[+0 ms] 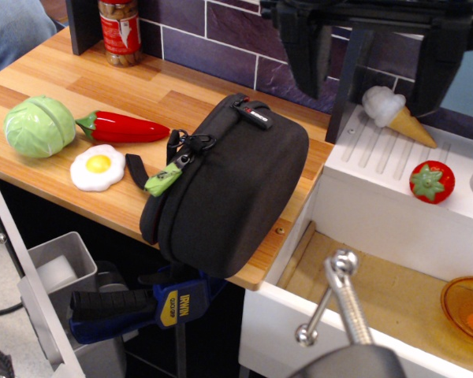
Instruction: Zip zipper bag
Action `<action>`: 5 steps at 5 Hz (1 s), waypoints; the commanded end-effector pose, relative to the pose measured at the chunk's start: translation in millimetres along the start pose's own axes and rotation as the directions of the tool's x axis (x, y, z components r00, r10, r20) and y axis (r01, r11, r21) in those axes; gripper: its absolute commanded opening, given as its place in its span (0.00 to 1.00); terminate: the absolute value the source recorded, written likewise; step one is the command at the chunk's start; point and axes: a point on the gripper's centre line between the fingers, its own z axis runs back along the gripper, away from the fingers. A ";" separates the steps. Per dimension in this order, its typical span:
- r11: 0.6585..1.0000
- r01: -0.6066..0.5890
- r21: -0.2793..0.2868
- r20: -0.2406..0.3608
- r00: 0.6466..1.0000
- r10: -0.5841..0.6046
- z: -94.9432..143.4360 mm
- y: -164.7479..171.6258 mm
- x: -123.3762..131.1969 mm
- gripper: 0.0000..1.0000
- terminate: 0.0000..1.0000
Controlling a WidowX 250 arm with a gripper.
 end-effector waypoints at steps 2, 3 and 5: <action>1.000 0.026 -0.003 -0.018 0.999 -0.026 11.0 19.6 2.4 1.00 0.00; 0.997 0.072 -0.006 -0.026 0.997 -0.072 19.2 44.6 -7.5 1.00 0.00; 0.990 0.137 0.028 0.001 0.991 -0.137 5.0 100.0 -20.0 1.00 0.00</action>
